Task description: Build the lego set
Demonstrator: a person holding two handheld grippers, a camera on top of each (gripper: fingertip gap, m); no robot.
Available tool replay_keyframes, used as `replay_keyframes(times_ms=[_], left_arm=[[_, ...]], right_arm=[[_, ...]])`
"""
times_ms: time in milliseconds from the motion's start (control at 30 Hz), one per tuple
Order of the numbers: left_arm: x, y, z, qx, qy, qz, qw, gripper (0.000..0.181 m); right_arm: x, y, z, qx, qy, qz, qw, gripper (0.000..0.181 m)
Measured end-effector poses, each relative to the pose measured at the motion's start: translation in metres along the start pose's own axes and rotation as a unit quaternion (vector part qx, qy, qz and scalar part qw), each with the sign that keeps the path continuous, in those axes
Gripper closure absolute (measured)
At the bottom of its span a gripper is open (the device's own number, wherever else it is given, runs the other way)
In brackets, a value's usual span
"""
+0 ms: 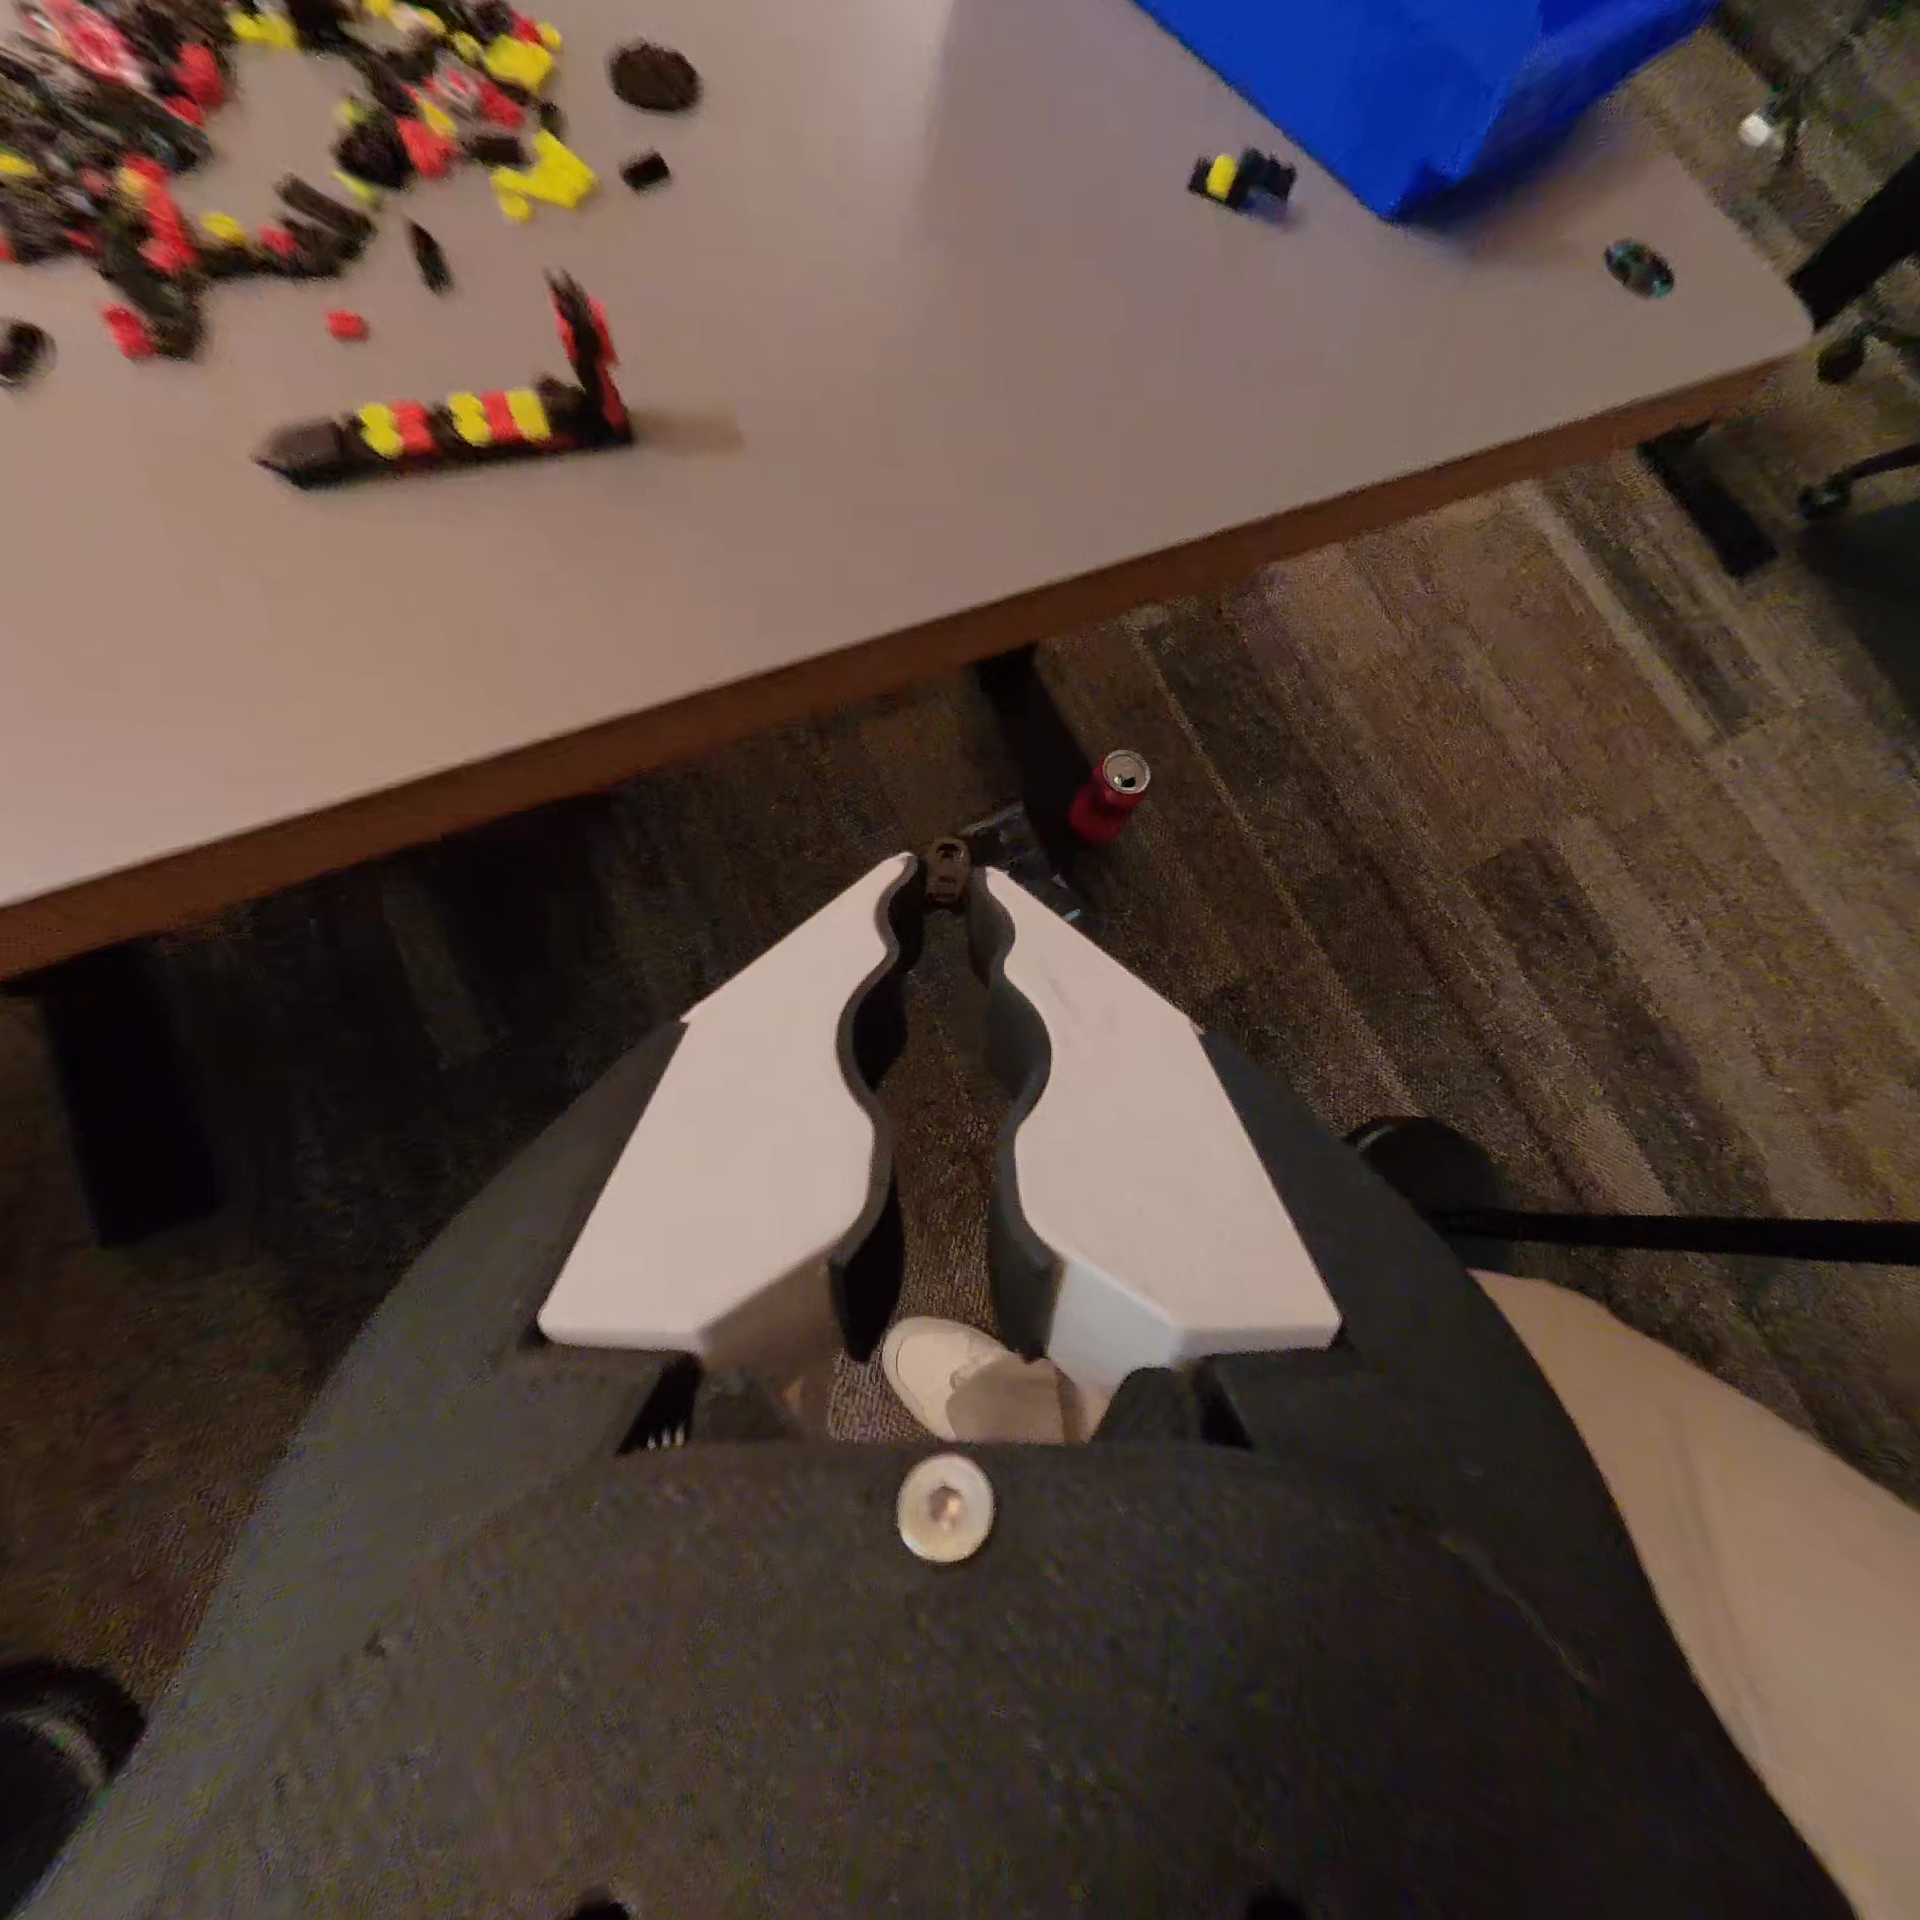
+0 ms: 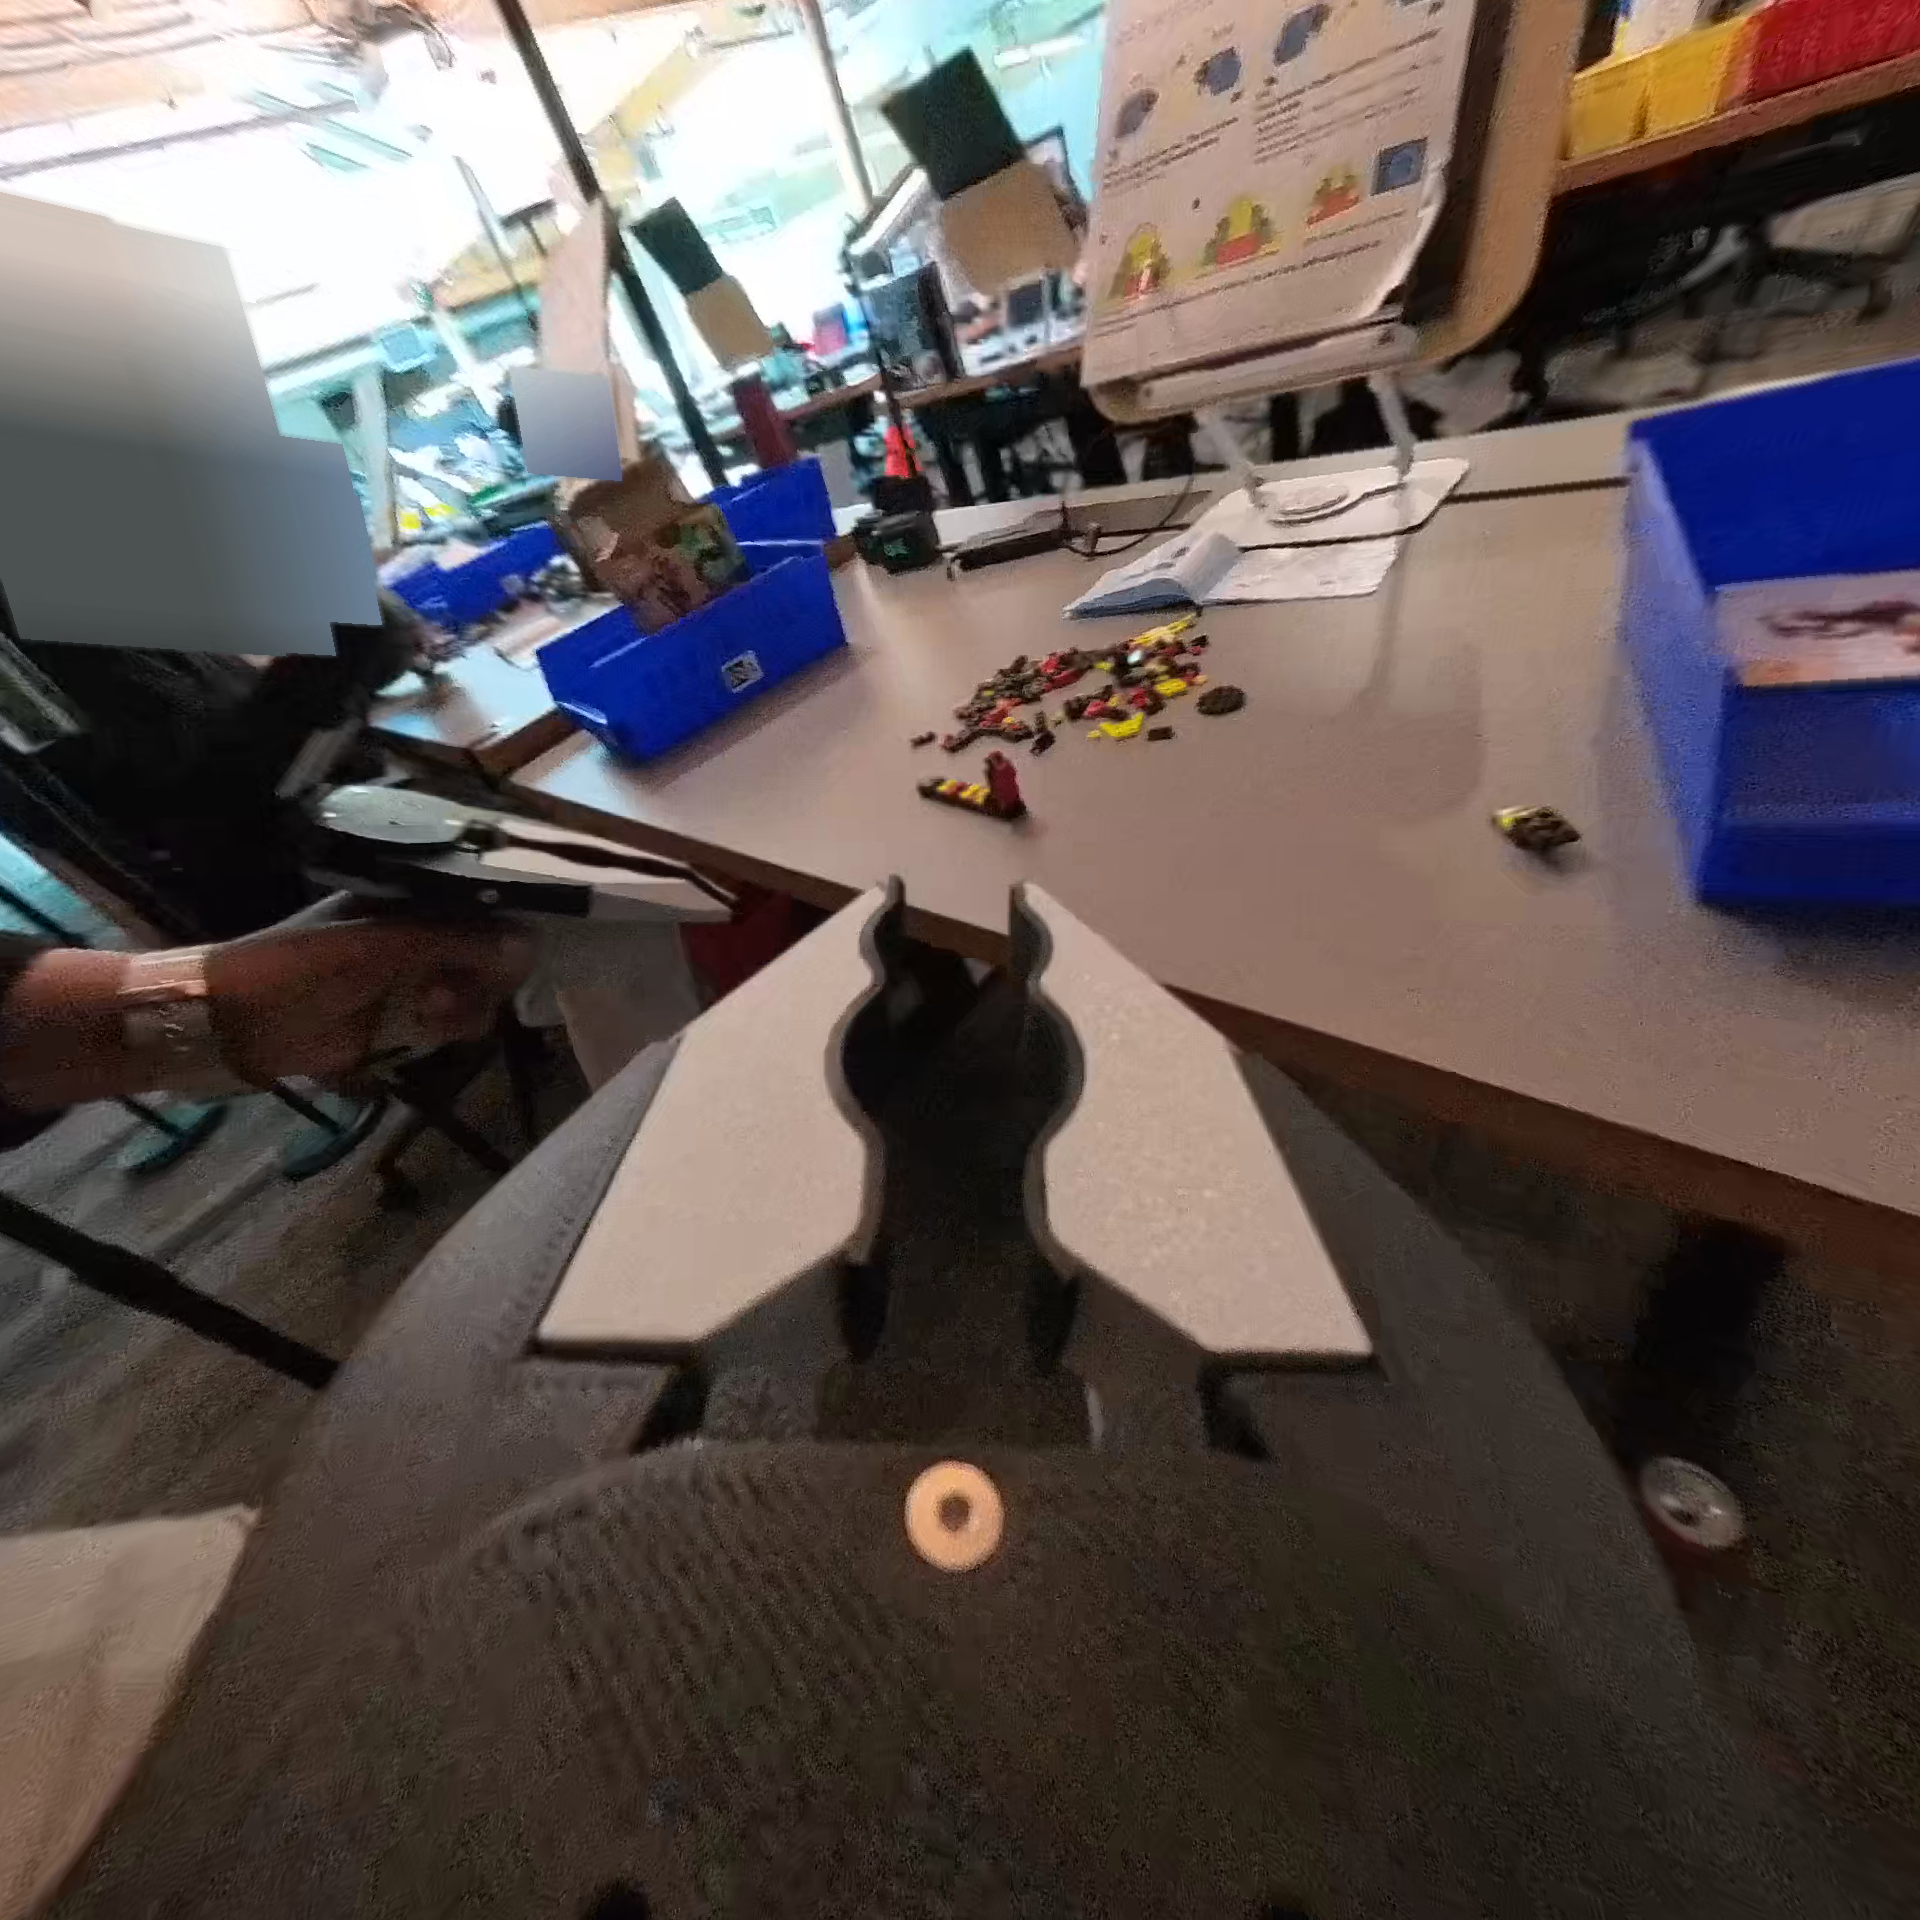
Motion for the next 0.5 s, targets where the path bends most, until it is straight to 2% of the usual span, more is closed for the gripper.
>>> replay_keyframes(times_ms=[133,200,233,300,400,500], left_arm=[[-0.036,0.044,0.001,-0.032,0.054,0.008,0.998,0.173],[-0.036,0.056,0.006,-0.022,0.077,0.035,0.996,0.173],[-0.031,0.062,0.007,-0.014,0.068,0.053,0.996,0.173],[-0.013,0.078,0.012,0.003,0.059,0.104,0.993,0.173],[0.017,0.12,0.025,-0.008,0.085,0.122,0.989,0.173],[0.072,0.16,0.035,-0.025,0.106,0.138,0.984,0.173]], right_arm=[[0.004,0.048,-0.022,0.039,-0.006,-0.008,0.999,0.162],[0.013,0.058,-0.047,0.048,-0.02,0.007,0.999,0.162],[0.019,0.063,-0.061,0.058,-0.028,0.011,0.998,0.162],[0.03,0.082,-0.088,0.077,-0.055,0.021,0.995,0.165],[0.04,0.117,-0.123,0.096,-0.099,0.017,0.99,0.168],[0.053,0.111,-0.169,0.089,-0.116,0.027,0.989,0.166]])
Point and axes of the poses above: each gripper's, where its closed fingertips meet, x back along the fingers, y out of its underside, z = x × y across the jaws, the point moved 10 cm from there along x, back along the fingers, and after that the axes turned 10 degrees about x, right-handed, at the moved point
